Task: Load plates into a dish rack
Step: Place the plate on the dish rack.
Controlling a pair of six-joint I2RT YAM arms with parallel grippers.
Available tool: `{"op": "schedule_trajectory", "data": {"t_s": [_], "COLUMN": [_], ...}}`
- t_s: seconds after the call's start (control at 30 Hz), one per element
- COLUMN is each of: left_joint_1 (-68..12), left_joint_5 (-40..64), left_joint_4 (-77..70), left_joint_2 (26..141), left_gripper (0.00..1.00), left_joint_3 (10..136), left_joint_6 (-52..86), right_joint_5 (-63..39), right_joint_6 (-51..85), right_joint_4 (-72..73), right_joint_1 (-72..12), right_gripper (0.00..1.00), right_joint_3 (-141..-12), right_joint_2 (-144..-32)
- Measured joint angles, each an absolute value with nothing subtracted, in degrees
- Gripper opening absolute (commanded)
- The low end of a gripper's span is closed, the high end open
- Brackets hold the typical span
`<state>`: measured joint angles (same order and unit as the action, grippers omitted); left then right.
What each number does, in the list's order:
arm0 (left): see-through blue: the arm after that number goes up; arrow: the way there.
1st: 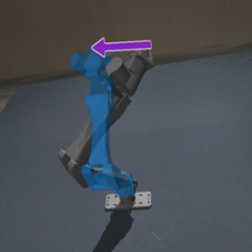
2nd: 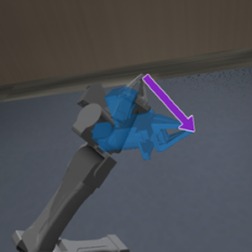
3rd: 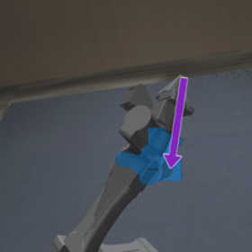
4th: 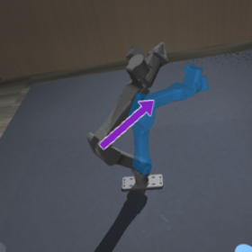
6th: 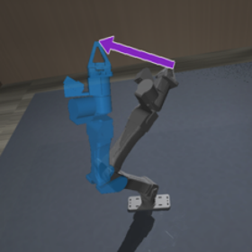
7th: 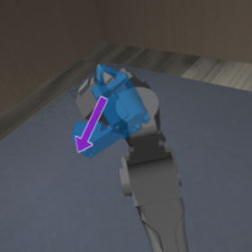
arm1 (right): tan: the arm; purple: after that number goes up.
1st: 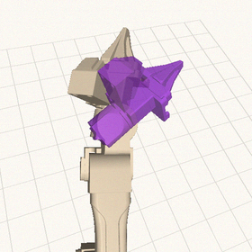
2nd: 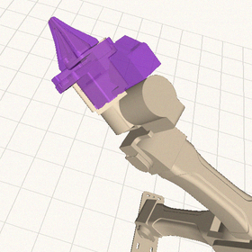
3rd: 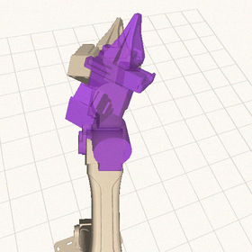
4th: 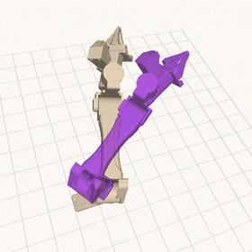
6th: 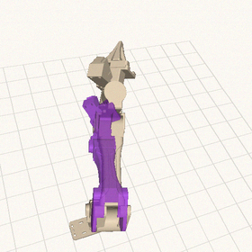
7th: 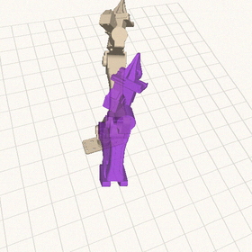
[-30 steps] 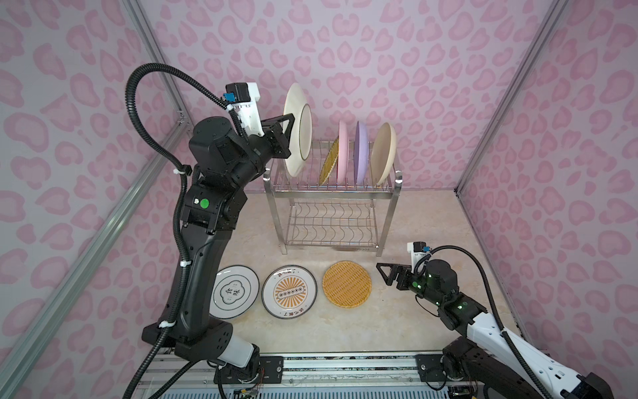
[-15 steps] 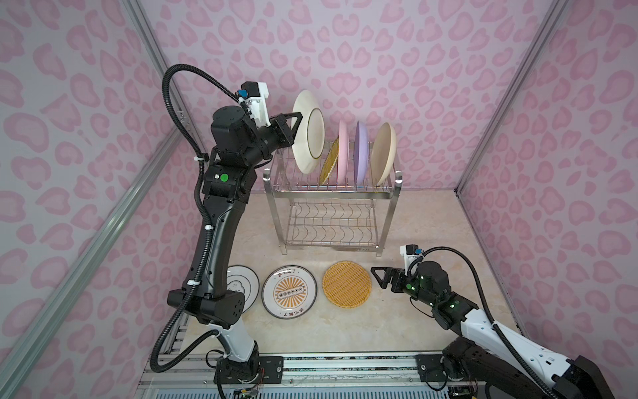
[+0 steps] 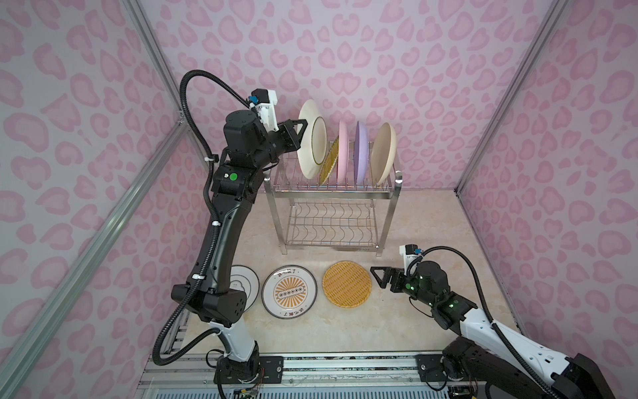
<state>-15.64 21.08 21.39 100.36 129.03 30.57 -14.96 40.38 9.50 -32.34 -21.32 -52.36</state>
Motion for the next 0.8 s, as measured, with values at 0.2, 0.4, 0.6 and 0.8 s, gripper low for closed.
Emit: {"op": "schedule_trajectory", "data": {"t_s": [0.2, 0.4, 0.6, 0.8], "left_joint_1": [-16.91, -17.04, -17.06, -17.04], "left_joint_5": [17.96, 15.55, 15.46, 14.76], "left_joint_4": [20.51, 19.22, 20.29, 20.47], "left_joint_2": [99.94, 99.31, 99.09, 98.87], "left_gripper": [0.04, 0.04, 0.04, 0.04], "left_joint_3": [125.64, 124.09, 125.08, 126.54], "left_joint_6": [28.95, 29.04, 29.87, 29.52], "right_joint_5": [-14.57, -14.59, -14.59, -14.63], "right_joint_6": [40.36, 40.38, 40.38, 40.4], "right_joint_4": [9.5, 9.5, 9.52, 9.91], "right_joint_1": [-32.36, -32.36, -32.36, -32.38], "right_gripper": [0.99, 0.99, 0.99, 0.99], "right_joint_3": [-21.32, -21.26, -21.21, -20.99], "right_joint_2": [-52.01, -52.42, -53.36, -54.52]}}
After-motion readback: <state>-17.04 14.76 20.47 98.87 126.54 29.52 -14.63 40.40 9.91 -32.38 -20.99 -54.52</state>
